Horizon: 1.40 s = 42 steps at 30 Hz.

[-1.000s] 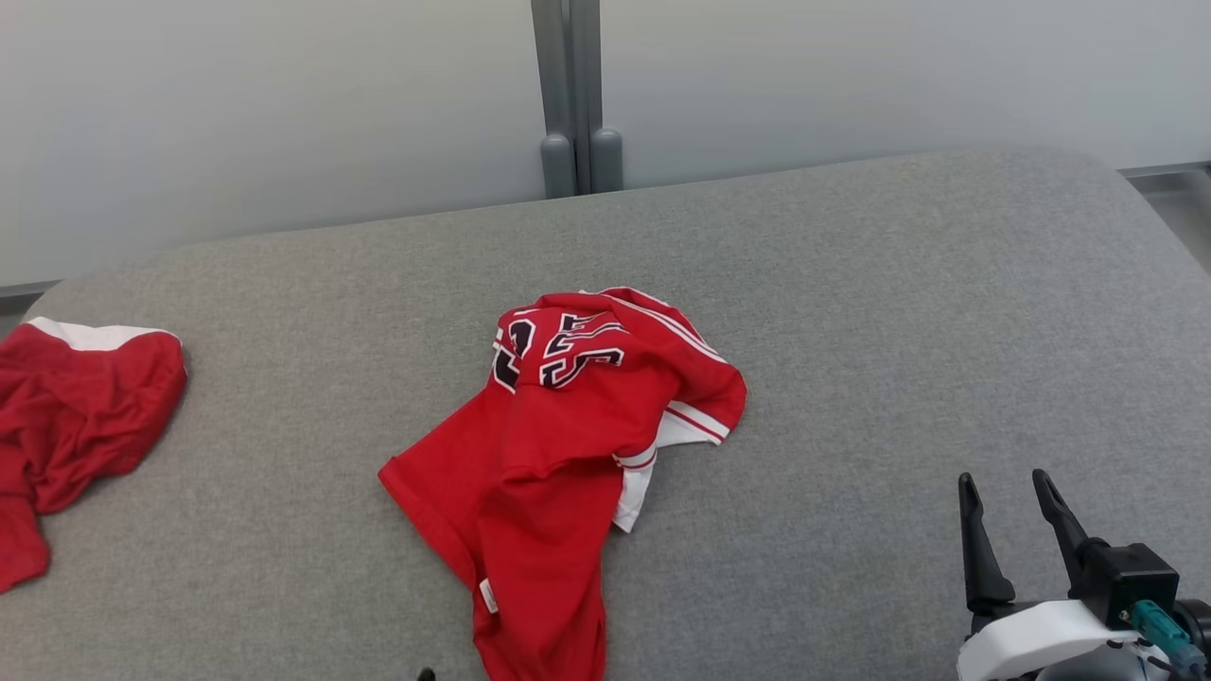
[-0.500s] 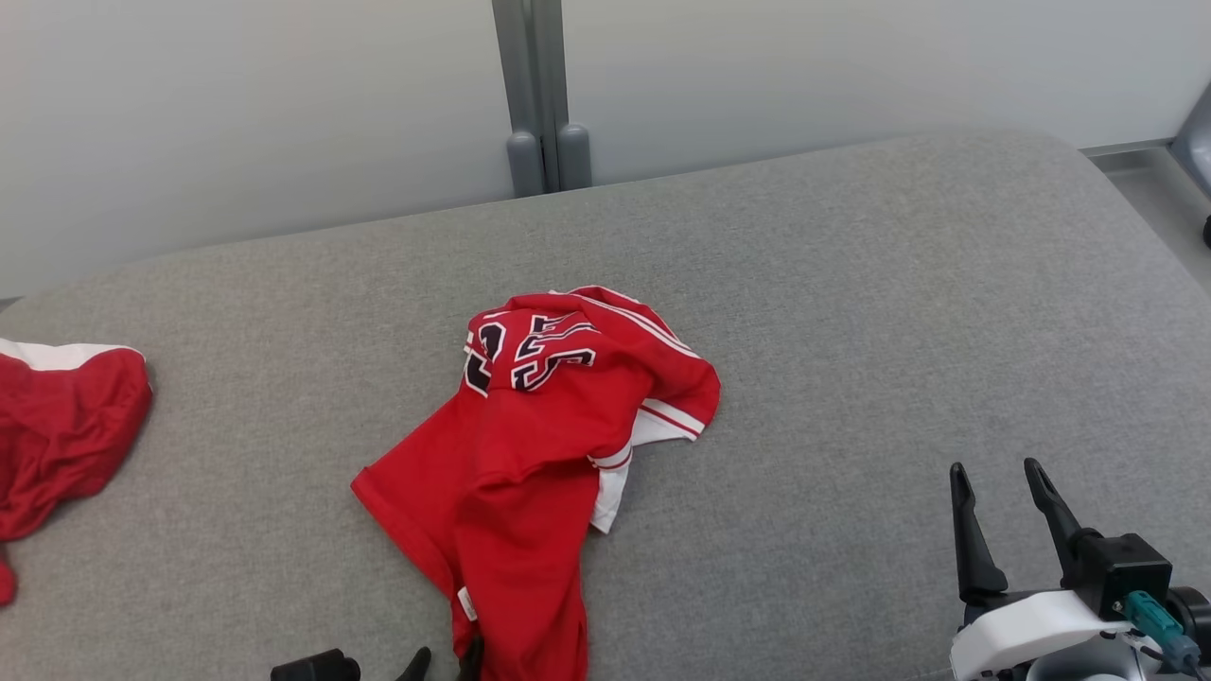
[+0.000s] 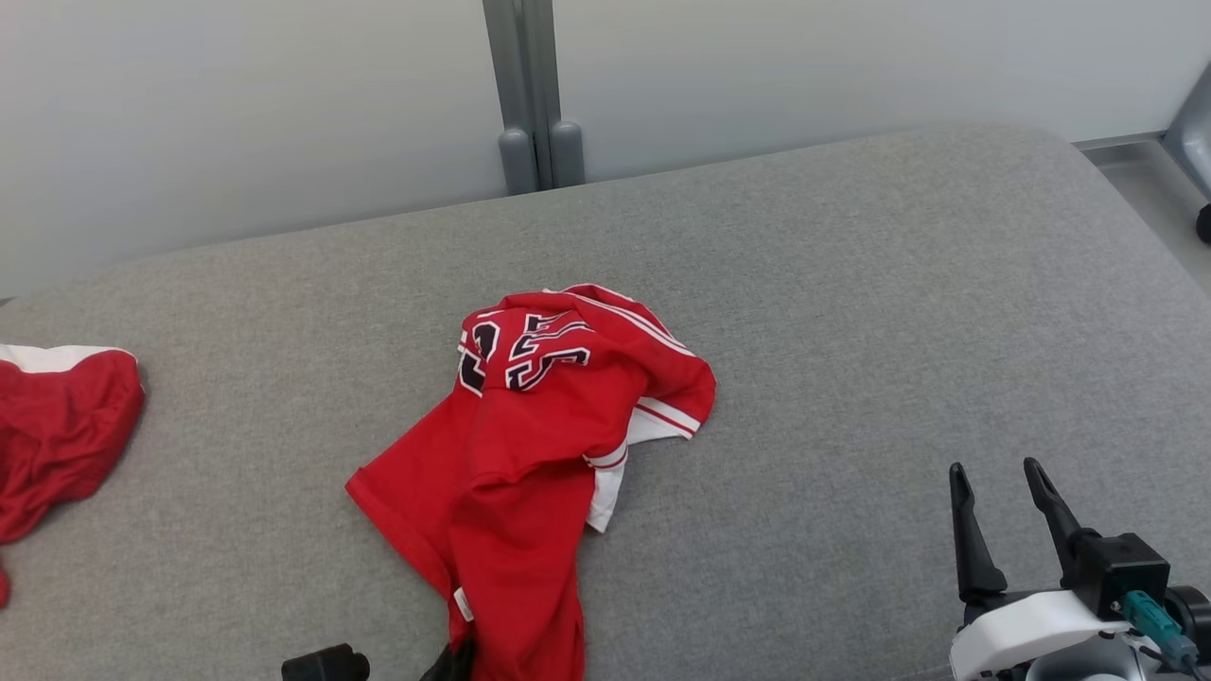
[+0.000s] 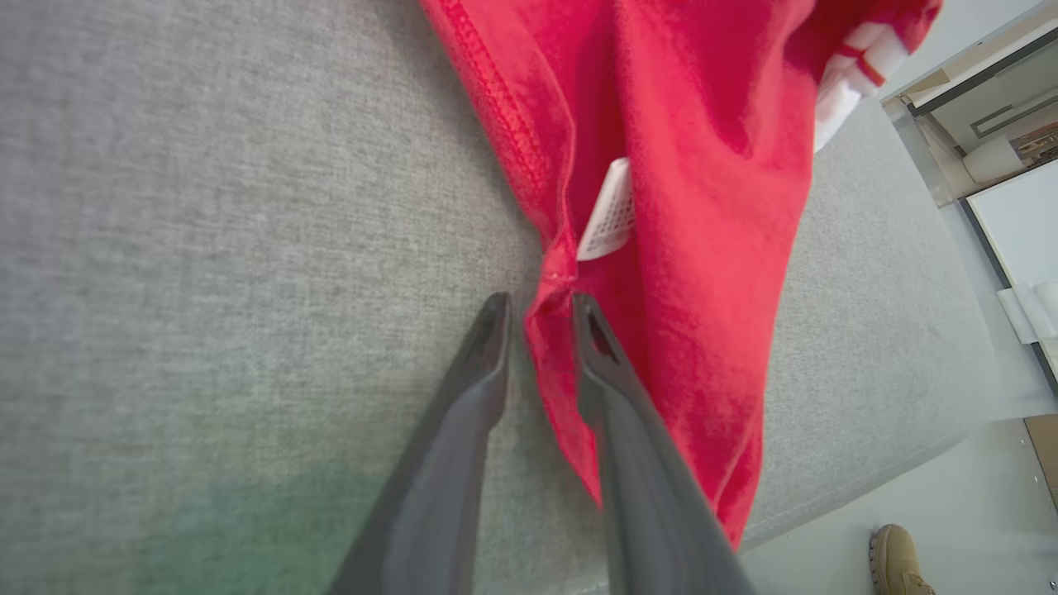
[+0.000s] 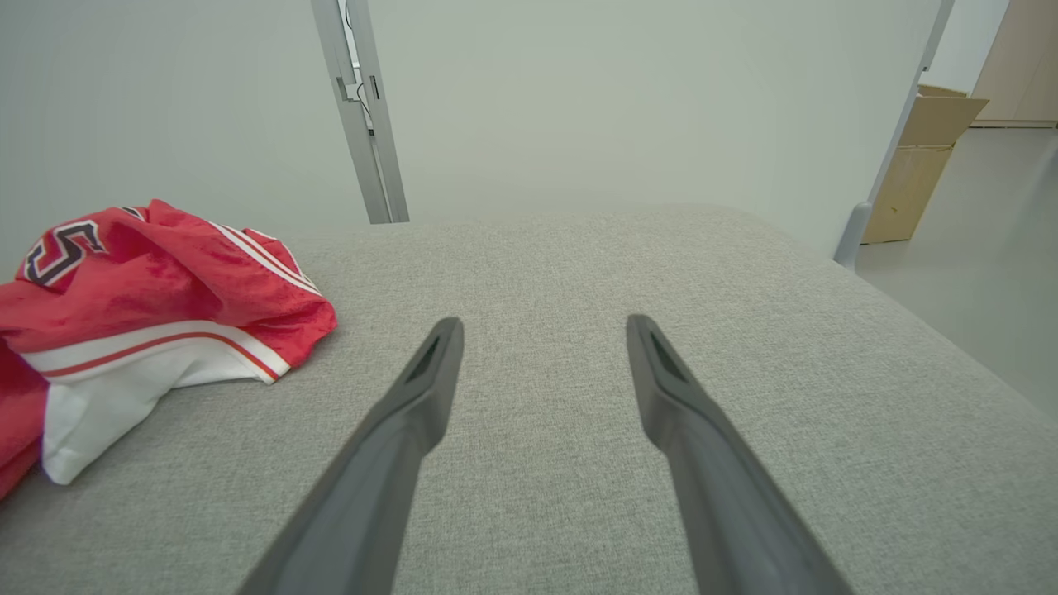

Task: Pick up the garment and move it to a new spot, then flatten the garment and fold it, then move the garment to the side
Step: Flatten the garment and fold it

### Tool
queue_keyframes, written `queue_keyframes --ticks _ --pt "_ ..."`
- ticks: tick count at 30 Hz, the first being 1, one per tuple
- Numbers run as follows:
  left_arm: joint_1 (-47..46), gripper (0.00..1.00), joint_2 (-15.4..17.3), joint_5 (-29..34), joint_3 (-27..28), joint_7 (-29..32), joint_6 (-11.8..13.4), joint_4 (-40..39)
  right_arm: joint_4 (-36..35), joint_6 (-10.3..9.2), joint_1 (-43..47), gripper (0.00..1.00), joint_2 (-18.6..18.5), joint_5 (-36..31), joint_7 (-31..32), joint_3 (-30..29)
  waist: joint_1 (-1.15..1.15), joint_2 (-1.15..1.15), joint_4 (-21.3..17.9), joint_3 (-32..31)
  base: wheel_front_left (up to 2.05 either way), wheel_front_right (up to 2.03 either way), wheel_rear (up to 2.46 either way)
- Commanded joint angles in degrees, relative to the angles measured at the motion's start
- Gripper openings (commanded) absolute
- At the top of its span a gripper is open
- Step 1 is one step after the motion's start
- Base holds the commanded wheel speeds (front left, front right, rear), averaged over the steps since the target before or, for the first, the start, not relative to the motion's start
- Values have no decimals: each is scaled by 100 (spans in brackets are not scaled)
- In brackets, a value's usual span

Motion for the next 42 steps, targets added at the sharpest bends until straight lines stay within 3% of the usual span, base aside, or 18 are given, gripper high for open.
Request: queue_keyframes --ticks 1,5,12,21,27,36,42 --pt "-108 0 15 -40 -10 17 -46 46 -1 -6 -18 100 -16 -30 -3 2 0 0 0 3 0 0 0" --pt "-174 0 16 -81 25 -50 -115 98 9 -6 -34 100 -16 -22 -3 -7 0 0 -6 4 0 0 0" --pt "-296 0 356 -330 701 -407 139 -441 9 -6 65 100 -16 19 -3 -47 0 0 18 -15 0 0 0" --pt "-941 0 1112 -361 1041 290 422 -1588 42 -6 -80 100 -16 63 -3 39 0 0 22 -6 0 0 0" --pt "-1715 0 1450 -225 1143 680 624 -1719 56 -6 -175 100 -17 86 -3 94 0 0 -159 35 0 0 0" --pt "-2620 0 1701 8 1216 776 566 -1673 26 -6 -31 100 -16 87 -3 -44 0 0 -251 53 0 0 0" --pt "-2258 0 1668 -100 1172 675 414 -1855 36 -6 70 100 -14 50 -3 -136 0 0 53 4 0 0 0"
